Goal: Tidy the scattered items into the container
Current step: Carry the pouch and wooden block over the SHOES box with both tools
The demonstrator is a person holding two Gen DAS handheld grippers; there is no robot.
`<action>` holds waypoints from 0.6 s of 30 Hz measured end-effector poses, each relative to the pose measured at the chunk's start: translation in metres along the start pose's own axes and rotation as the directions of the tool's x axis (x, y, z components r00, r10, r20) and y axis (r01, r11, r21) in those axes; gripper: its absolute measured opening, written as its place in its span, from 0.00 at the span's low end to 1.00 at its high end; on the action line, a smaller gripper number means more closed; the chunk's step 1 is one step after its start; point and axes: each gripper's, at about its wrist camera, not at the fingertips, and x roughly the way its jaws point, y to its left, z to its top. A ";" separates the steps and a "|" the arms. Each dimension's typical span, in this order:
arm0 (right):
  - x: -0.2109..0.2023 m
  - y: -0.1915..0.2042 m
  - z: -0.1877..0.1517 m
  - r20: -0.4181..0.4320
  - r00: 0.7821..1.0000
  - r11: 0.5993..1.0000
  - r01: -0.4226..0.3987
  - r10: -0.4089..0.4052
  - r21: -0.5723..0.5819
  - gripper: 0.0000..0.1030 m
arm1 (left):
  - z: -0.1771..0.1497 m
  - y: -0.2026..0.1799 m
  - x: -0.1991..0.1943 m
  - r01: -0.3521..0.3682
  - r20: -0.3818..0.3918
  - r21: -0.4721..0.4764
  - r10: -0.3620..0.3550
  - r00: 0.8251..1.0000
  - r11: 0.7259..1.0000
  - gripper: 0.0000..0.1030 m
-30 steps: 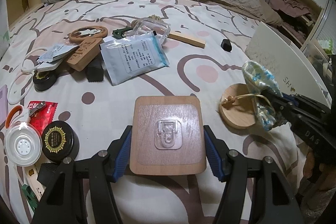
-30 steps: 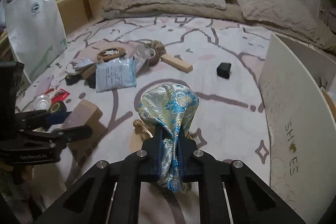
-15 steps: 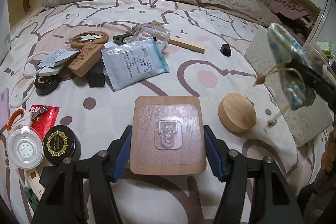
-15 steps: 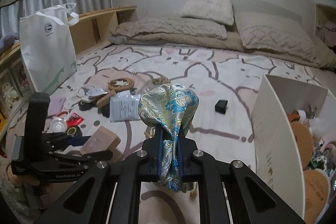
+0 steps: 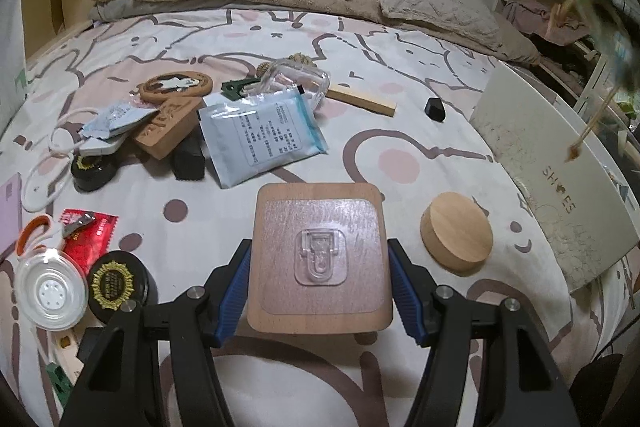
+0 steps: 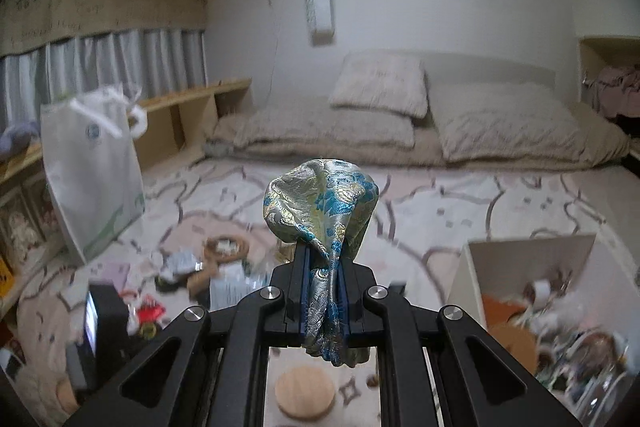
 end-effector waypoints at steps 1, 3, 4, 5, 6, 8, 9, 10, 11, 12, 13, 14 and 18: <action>-0.003 -0.002 0.006 0.020 1.000 1.000 0.002 -0.002 0.007 0.12 | 0.000 0.000 0.001 0.004 0.000 -0.004 -0.004 1.000 1.000 0.62; -0.008 -0.004 0.016 0.055 0.998 1.000 0.009 -0.010 0.014 0.12 | 0.000 -0.002 0.001 0.000 0.004 0.000 0.000 1.000 1.000 0.62; -0.009 -0.004 0.019 0.068 0.998 1.000 0.015 -0.016 0.013 0.12 | 0.000 -0.003 0.002 -0.005 0.008 0.005 0.005 1.000 1.000 0.62; -0.011 -0.005 0.023 0.082 0.996 1.000 0.025 -0.026 0.011 0.12 | 0.000 -0.004 0.002 -0.008 0.010 0.008 0.008 1.000 1.000 0.62; -0.013 -0.006 0.026 0.092 0.995 0.999 0.033 -0.034 0.009 0.12 | -0.001 -0.004 0.003 -0.008 0.011 0.008 0.008 1.000 1.000 0.62; -0.017 -0.008 0.029 0.108 0.993 0.999 0.043 -0.043 0.002 0.12 | -0.001 -0.004 0.003 -0.006 0.009 0.004 0.006 1.000 1.000 0.62; -0.019 -0.010 0.030 0.114 0.992 0.999 0.052 -0.051 -0.001 0.12 | -0.001 -0.005 0.003 -0.007 0.009 0.004 0.007 1.000 1.000 0.62; -0.021 -0.011 0.031 0.119 0.991 0.998 0.062 -0.061 -0.005 0.12 | -0.001 -0.006 0.004 -0.008 0.009 0.005 0.008 1.000 1.000 0.62; -0.023 -0.014 0.031 0.122 0.990 0.997 0.075 -0.073 -0.007 0.12 | -0.001 -0.007 0.004 -0.009 0.010 0.006 0.009 1.000 1.000 0.62; -0.025 -0.017 0.031 0.124 0.989 0.996 0.087 -0.086 -0.007 0.12 | -0.001 -0.007 0.005 -0.010 0.011 0.007 0.009 1.000 1.000 0.62; -0.028 -0.021 0.031 0.124 0.987 0.995 0.099 -0.098 -0.006 0.12 | -0.001 -0.007 0.005 -0.010 0.012 0.007 0.010 1.000 1.000 0.62; -0.030 -0.025 0.031 0.123 0.986 0.994 0.112 -0.111 -0.006 0.12 | -0.001 -0.008 0.005 -0.011 0.012 0.008 0.011 1.000 1.000 0.62; -0.040 -0.044 0.027 0.117 0.976 0.982 0.187 -0.185 0.000 0.12 | -0.001 -0.013 0.005 -0.024 0.022 0.023 0.023 0.999 0.999 0.62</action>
